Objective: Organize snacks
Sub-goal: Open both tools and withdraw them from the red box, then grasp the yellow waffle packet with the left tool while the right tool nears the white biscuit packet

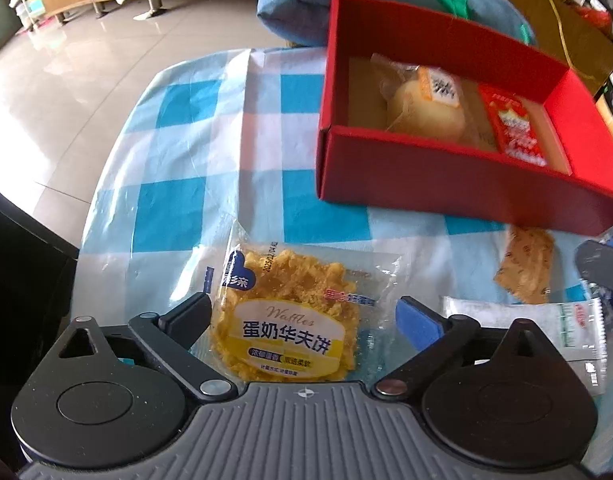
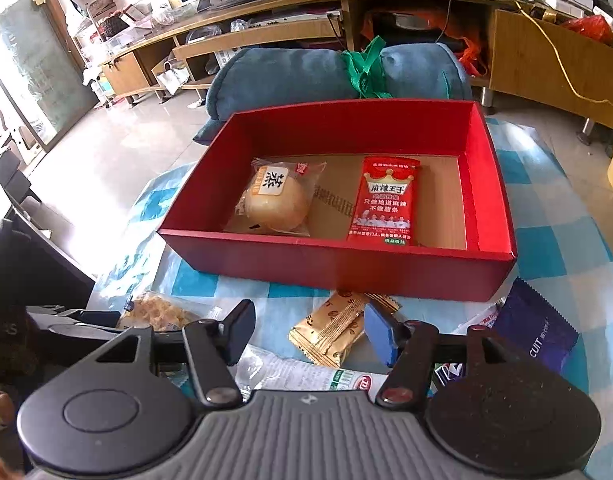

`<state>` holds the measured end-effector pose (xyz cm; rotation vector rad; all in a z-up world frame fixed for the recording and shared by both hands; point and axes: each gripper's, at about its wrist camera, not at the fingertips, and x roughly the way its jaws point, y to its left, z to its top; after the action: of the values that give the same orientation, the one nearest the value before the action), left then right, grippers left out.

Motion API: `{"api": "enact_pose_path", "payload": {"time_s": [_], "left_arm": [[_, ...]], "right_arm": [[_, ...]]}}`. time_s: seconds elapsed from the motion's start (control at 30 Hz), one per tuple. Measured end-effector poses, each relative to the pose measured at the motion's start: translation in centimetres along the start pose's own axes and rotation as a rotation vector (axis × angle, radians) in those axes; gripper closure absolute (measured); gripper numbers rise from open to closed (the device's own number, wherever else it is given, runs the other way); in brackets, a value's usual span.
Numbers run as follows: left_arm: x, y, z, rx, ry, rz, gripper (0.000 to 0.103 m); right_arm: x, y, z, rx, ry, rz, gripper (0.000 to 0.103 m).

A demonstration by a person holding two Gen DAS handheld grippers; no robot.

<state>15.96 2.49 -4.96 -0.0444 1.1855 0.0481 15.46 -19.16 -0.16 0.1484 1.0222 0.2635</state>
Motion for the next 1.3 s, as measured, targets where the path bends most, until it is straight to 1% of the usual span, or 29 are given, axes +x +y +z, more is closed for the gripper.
{"api": "enact_pose_path", "payload": {"time_s": [0.03, 0.23, 0.3, 0.37, 0.47, 0.6, 0.67, 0.83, 0.97, 1.0, 1.07, 1.13, 1.23, 1.3], "left_arm": [[0.4, 0.0, 0.0, -0.001, 0.007, 0.007, 0.0], [1.4, 0.4, 0.2, -0.005, 0.011, -0.017, 0.0], [2.1, 0.7, 0.2, -0.016, 0.026, -0.038, 0.0], [2.0, 0.6, 0.1, -0.01, 0.014, -0.035, 0.0], [1.7, 0.4, 0.0, 0.0, 0.027, -0.035, 0.0], [1.1, 0.5, -0.3, -0.014, 0.035, -0.052, 0.007], [0.6, 0.6, -0.6, -0.019, 0.04, -0.055, 0.009], [-0.6, 0.5, -1.7, -0.001, 0.039, -0.066, 0.016], [-1.1, 0.7, -2.3, -0.002, 0.04, -0.088, 0.018], [-1.2, 0.8, -2.5, -0.004, 0.056, -0.09, 0.018], [-1.2, 0.7, -2.7, 0.012, 0.061, -0.097, 0.017], [-1.0, 0.7, -2.8, 0.02, 0.063, -0.097, 0.009], [-0.2, 0.4, -2.8, 0.039, 0.092, -0.098, 0.002], [0.2, -0.2, -2.8, 0.068, 0.094, -0.084, 0.0]], "right_arm": [[0.1, 0.0, 0.0, 0.001, 0.004, 0.0, 0.048], [0.3, 0.0, -0.3, -0.001, 0.019, 0.004, 0.047], [0.3, -0.1, -0.4, -0.001, 0.021, 0.004, 0.047], [0.3, 0.0, -0.4, -0.003, 0.022, 0.005, 0.047], [0.3, -0.1, -0.4, -0.004, 0.024, 0.004, 0.047], [0.2, -0.2, -0.4, -0.007, 0.022, 0.001, 0.047], [0.0, -0.2, -0.5, -0.005, 0.018, -0.001, 0.047], [-0.6, -0.4, -1.1, -0.002, 0.016, 0.002, 0.047], [-0.3, -0.1, -1.6, -0.012, 0.036, 0.005, 0.047], [-0.3, -0.1, -1.7, -0.015, 0.04, 0.008, 0.047], [-0.5, 0.0, -1.8, -0.02, 0.041, 0.012, 0.047], [-0.7, -0.2, -1.9, -0.023, 0.043, 0.013, 0.047], [-0.4, -0.6, -2.2, -0.02, 0.056, 0.008, 0.047], [-0.1, -0.8, -2.3, -0.019, 0.071, 0.006, 0.047]]}}
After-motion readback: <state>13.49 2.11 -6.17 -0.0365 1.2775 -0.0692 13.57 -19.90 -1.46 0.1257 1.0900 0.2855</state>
